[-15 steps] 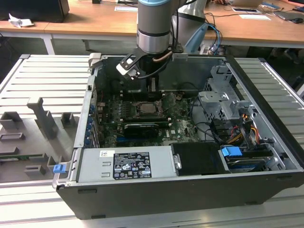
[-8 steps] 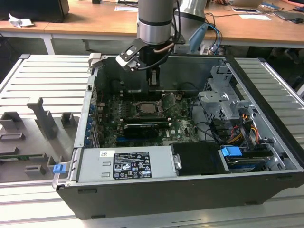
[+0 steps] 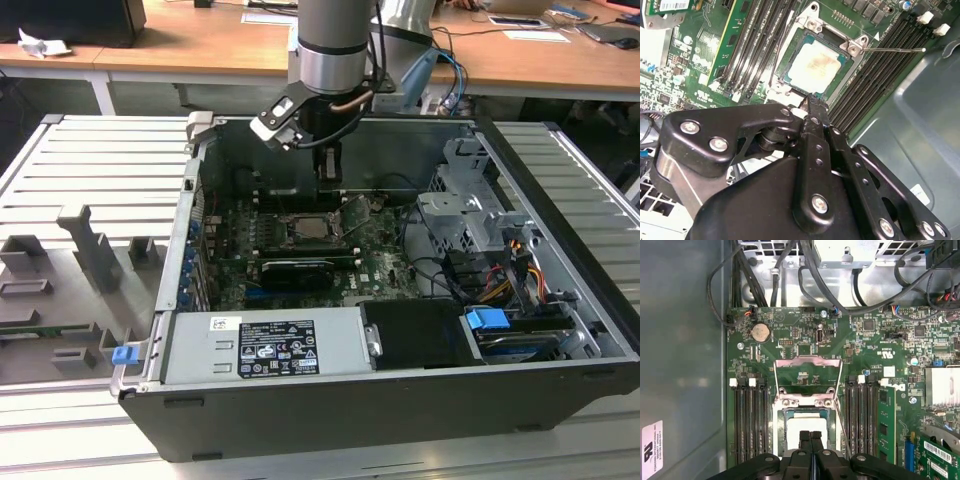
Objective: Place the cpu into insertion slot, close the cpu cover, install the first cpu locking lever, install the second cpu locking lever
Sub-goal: 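Close the cpu cover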
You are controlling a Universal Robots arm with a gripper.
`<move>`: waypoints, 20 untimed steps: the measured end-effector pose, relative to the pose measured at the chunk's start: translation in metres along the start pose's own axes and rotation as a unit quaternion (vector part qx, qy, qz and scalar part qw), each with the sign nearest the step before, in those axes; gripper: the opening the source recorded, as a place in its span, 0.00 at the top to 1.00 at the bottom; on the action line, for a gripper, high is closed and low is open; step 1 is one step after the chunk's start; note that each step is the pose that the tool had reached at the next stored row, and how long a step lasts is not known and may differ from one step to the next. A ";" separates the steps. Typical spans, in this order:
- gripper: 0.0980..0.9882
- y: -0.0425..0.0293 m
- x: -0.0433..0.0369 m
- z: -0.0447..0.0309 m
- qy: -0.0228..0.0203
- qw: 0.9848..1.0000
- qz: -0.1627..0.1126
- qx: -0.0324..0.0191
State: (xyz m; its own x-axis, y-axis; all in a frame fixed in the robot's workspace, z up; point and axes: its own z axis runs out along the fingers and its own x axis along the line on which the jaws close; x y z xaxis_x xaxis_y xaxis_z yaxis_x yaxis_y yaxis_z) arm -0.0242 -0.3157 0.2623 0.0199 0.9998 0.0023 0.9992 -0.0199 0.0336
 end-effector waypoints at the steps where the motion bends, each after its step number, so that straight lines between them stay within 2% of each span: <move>1: 0.99 0.0001 0.0000 0.0000 0.000 1.000 0.000 0.000; 6: 0.99 0.0004 0.0000 0.0000 0.000 1.000 0.000 0.000; 11: 0.99 0.0069 0.0002 0.0002 0.000 1.000 -0.001 0.000; 17: 0.99 0.0075 0.0002 -0.0060 0.000 1.000 -0.001 0.000; 20: 0.99 0.0159 0.0004 -0.0057 0.000 1.000 -0.001 0.000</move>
State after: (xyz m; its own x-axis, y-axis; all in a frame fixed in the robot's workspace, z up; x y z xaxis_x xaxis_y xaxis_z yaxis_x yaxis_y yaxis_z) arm -0.0086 -0.3156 0.2686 0.0181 0.9998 0.0024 0.9993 -0.0181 0.0336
